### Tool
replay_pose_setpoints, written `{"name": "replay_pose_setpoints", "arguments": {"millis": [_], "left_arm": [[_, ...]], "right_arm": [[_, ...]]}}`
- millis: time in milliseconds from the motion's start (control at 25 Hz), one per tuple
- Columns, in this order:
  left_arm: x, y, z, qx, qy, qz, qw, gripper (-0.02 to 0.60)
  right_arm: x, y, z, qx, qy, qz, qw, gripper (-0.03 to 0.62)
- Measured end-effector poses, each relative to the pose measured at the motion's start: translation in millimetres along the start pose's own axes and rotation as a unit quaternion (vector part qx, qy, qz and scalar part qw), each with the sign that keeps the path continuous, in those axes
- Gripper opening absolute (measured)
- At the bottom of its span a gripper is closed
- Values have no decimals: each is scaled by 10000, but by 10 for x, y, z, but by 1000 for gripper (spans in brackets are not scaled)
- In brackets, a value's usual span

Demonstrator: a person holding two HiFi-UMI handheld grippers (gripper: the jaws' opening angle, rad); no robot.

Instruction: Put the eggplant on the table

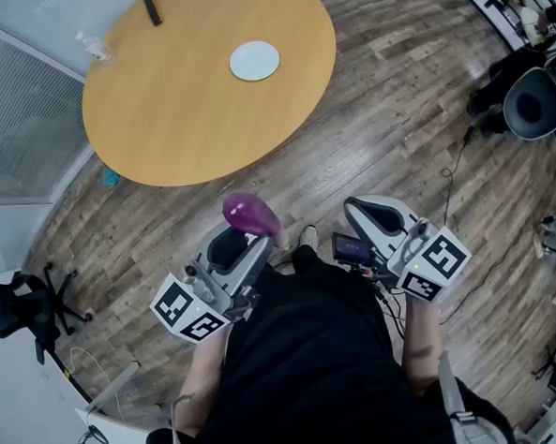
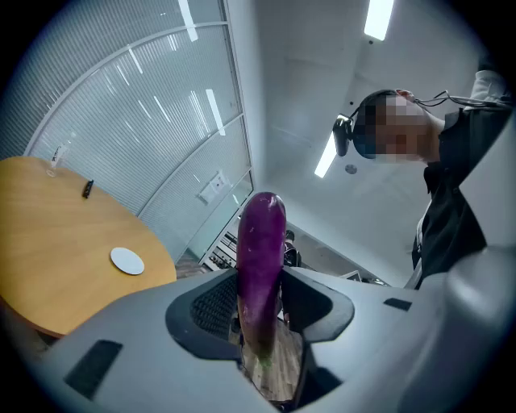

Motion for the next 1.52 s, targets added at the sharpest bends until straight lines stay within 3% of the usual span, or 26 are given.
{"name": "replay_pose_setpoints", "arguments": {"millis": [440, 1120, 1520], "left_arm": [[-131, -83, 193, -7, 23, -78, 10000, 183], [-253, -386, 333, 459, -83, -259, 9986, 183], [-357, -553, -58, 406, 113, -456, 9981, 183]], "right_arm": [[-48, 222, 74, -32, -119, 185, 9998, 17], [-167, 624, 469, -414, -462, 184, 9979, 17], [-147, 418, 708, -676, -671, 144, 9953, 17]]}}
Point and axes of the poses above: the fingertips, and each gripper's own axes: y backward along the fingers, z to its right, x out of its top, the point moved 5 cm from there along y, backward along the fingers, and after that the axes turned 12 degrees about -y, right-handed, at the moved point
